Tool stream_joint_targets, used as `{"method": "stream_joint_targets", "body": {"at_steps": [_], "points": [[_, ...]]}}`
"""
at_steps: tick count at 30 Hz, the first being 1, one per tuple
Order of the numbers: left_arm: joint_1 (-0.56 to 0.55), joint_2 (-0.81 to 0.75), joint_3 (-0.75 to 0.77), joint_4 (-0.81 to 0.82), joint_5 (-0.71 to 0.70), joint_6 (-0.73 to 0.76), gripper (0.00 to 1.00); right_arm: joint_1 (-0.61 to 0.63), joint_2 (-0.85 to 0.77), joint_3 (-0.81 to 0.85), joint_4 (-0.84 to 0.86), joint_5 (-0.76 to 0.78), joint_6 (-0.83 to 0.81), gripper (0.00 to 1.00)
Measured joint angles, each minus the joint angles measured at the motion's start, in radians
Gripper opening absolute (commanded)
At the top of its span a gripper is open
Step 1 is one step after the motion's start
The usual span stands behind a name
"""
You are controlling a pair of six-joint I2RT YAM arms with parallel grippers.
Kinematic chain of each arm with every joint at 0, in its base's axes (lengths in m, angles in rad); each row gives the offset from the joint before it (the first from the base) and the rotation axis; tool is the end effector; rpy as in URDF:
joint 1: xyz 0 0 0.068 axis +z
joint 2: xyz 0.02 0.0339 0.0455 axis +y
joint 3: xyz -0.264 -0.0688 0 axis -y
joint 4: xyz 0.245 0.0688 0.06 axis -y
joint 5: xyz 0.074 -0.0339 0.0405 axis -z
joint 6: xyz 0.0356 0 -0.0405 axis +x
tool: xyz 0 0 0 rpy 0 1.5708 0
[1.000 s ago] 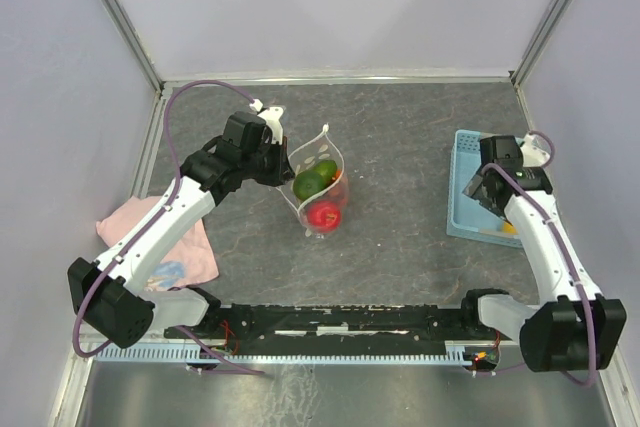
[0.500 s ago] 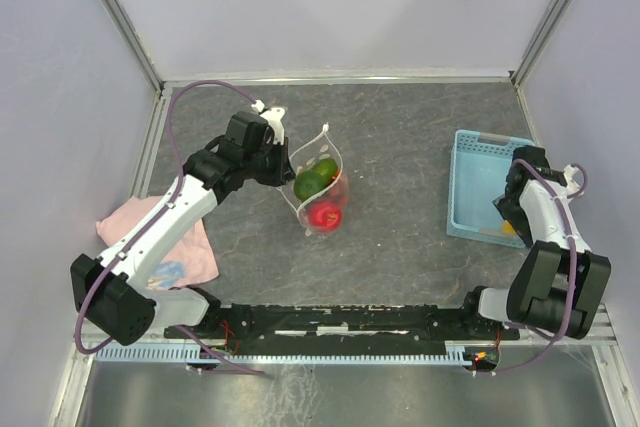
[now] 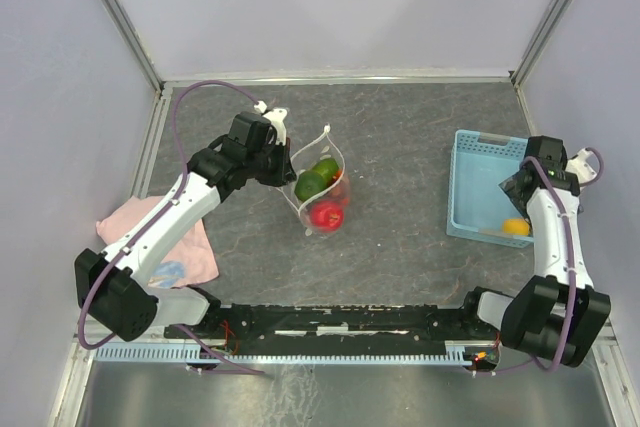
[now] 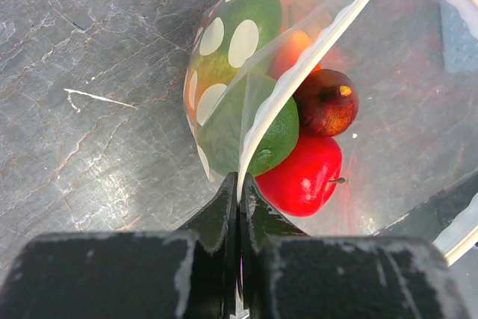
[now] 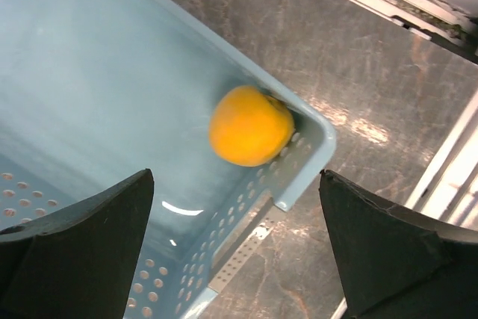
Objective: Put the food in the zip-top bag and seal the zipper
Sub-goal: Pick up the fake fruit from the bin.
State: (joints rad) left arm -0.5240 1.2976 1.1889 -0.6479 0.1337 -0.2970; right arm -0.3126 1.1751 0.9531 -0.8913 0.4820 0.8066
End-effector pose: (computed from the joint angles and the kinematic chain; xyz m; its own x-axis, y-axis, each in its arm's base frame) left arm 0.2386 -0.1434 0.3258 -0.7380 0.0915 -0.6686 0.3805 0.8747 -0.3003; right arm 0.2015 -0.0825 0.2670 -0.2533 0.7541 -0.6059 0.9397 0.3406 0.0311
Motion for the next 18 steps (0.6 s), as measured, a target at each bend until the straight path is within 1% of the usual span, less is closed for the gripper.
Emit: {"method": "stream_joint_targets", "body": {"at_steps": [4,10,14,18], "points": [[0.000,0.002,0.000,0.000,0.000,0.000,0.03,0.000,0.036,0.010,0.023,-0.056,-0.011,1.00],[0.000,0.002,-0.001,0.000,0.000,0.000,0.03,-0.003,0.171,0.004,0.085,-0.138,-0.019,0.99],[0.000,0.002,-0.001,0.000,0.000,0.000,0.03,-0.010,0.222,-0.017,0.117,-0.160,-0.018,1.00],[0.000,0.002,-0.001,0.000,0.000,0.000,0.03,-0.023,0.248,-0.021,0.117,-0.142,-0.017,0.99]]}}
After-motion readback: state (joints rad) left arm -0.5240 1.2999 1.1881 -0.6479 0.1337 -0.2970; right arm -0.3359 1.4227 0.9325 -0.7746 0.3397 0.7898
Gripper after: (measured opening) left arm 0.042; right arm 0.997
